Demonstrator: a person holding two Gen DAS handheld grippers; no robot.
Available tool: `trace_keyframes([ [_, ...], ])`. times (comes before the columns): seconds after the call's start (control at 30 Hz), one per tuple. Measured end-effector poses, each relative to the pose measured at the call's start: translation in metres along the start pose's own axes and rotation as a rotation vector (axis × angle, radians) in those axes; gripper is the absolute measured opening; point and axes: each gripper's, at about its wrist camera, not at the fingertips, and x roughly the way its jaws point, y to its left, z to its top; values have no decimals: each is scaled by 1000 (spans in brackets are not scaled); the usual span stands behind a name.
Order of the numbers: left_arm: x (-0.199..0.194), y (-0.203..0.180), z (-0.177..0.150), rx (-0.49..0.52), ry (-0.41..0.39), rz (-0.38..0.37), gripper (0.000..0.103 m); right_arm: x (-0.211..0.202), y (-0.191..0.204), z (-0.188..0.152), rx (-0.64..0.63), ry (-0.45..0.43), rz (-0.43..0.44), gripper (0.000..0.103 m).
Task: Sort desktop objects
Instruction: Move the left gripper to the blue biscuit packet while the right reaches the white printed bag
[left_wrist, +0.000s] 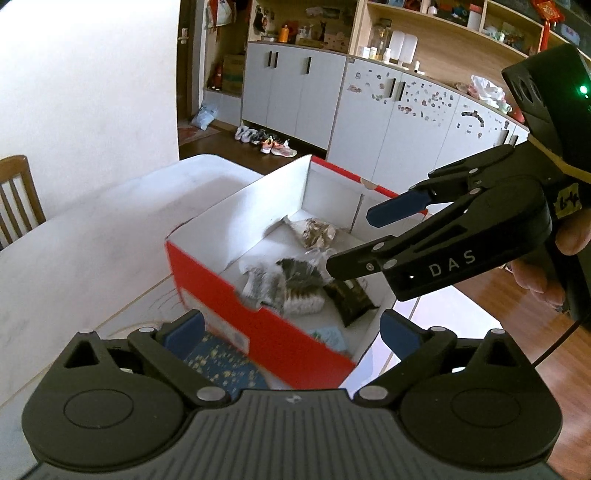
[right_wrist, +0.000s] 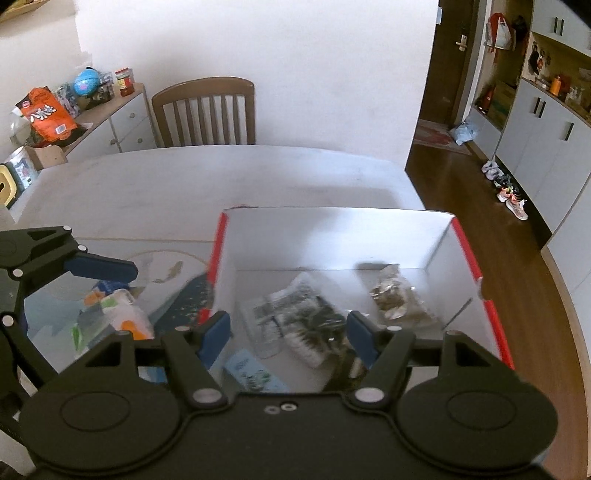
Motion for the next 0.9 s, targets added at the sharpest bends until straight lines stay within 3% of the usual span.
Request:
trace_keyframes([
  [0.27,-30,28,-20,-11,4,-5,102,-1,38,1,1,-1,7,70],
  [0.9,-75,104,-51,-85,-61,105,102,10,118,-10,11,43,37,69],
])
